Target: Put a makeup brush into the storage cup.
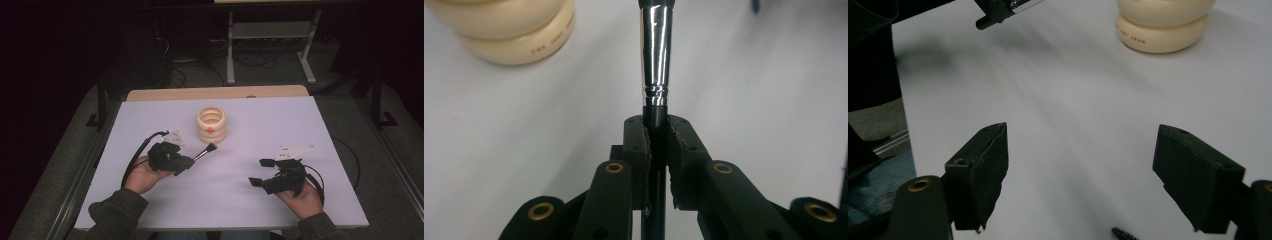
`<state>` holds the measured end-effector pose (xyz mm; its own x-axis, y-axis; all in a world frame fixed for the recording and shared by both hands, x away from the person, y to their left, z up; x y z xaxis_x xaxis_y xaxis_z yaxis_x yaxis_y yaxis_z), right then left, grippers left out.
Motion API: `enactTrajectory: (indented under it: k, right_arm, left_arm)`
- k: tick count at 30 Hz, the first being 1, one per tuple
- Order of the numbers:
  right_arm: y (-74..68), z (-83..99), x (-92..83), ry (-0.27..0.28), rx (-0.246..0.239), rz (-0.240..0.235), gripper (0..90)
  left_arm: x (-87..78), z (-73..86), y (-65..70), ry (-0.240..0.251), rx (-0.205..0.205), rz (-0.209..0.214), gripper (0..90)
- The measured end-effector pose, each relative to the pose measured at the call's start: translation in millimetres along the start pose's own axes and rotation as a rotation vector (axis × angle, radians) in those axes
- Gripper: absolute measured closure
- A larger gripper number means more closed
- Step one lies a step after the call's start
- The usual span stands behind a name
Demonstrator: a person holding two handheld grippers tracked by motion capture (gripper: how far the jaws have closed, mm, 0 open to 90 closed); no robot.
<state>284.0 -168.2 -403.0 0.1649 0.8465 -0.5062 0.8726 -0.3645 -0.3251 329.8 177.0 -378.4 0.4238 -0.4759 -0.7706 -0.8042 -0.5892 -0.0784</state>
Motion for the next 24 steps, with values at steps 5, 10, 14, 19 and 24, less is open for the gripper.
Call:
enactTrajectory:
  k: [5,10,14,19,24]
  right_arm:
    - [-2.2,-11.1,5.5,-0.005,0.006,-0.031,22.7]
    - [-4.2,-20.5,10.8,0.001,0.014,-0.074,26.3]
    - [-6.0,-30.2,19.5,0.0,0.012,-0.103,27.4]
    - [-10.8,-42.7,32.1,-0.007,0.006,-0.153,29.2]
    - [-14.1,-53.0,42.4,-0.009,0.0,-0.194,31.3]
  left_arm:
    - [-9.8,-1.0,6.8,0.054,0.014,0.009,79.9]
    - [-15.1,-0.7,14.4,0.094,0.029,0.019,79.9]
    - [-16.4,1.2,20.3,0.122,0.04,0.04,79.8]
    - [-16.0,2.1,27.3,0.158,0.039,0.06,79.8]
    - [-15.8,1.3,34.7,0.173,0.06,0.072,79.8]
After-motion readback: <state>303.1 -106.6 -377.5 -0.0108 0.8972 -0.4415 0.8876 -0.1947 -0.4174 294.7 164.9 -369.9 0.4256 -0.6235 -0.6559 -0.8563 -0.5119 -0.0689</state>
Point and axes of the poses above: each handheld gripper's, and its own axes: x roughly forward along the jaws, z roughly out of its underside, y roughly to its right, the point moved 1 cm from there along x, roughly forward along the jaws, and after that the axes turned 13 degrees about -z, right-handed, at the moved point
